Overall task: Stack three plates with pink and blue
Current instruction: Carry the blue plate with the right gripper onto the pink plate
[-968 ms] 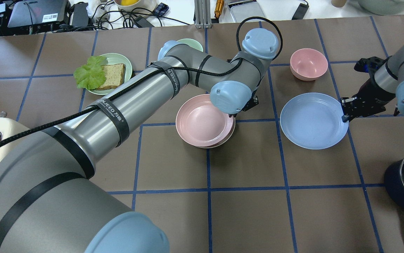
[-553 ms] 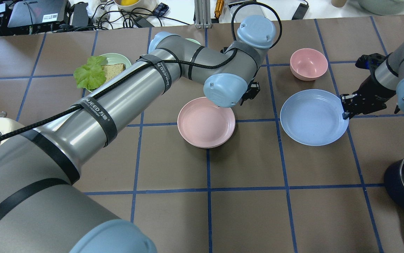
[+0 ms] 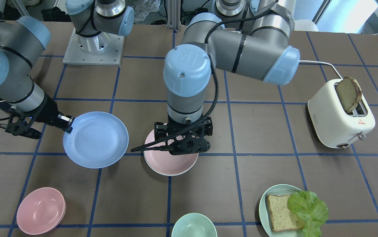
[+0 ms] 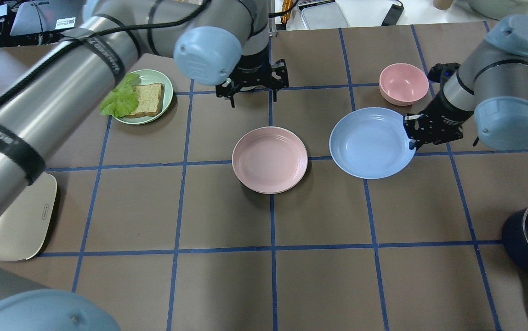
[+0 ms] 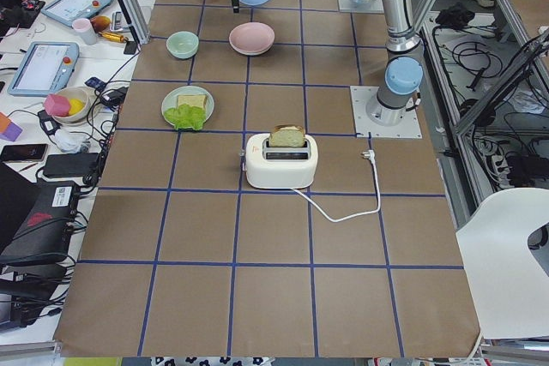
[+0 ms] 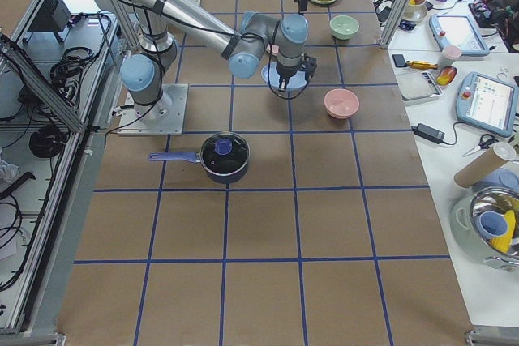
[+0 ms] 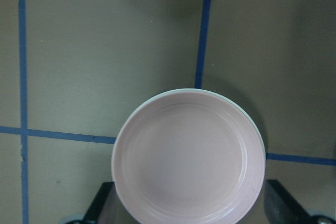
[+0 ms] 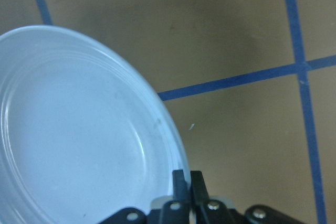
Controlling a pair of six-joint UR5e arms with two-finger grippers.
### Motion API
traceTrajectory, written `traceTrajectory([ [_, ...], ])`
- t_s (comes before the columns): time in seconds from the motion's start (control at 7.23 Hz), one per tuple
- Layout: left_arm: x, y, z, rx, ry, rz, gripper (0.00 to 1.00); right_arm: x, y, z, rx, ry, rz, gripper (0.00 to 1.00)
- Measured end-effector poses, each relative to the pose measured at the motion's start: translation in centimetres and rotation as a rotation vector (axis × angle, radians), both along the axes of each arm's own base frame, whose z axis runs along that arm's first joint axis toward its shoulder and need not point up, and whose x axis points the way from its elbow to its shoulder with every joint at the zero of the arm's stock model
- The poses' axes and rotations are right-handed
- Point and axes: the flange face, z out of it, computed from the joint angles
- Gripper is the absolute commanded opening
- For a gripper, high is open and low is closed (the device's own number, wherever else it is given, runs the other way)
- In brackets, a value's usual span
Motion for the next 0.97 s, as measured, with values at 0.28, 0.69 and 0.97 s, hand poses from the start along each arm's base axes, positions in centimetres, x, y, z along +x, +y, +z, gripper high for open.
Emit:
traceTrajectory([
  [0.28, 5.0, 2.1, 4.4, 0.041, 0.032, 0.023, 1.00, 9.9, 0.7, 1.3, -0.007, -0.018, -0.069, 0.00],
  [0.69, 9.4, 6.6, 8.9, 0.005, 0.046, 0.005, 1.00, 19.4, 1.5, -0.8, -0.028, -0.036, -0.117, 0.00],
  [0.97, 10.5, 8.1, 10.1, -0.015, 0.042, 0.008, 1.00, 21.2, 1.2, -2.8, -0.030, -0.040, -0.120, 0.00],
])
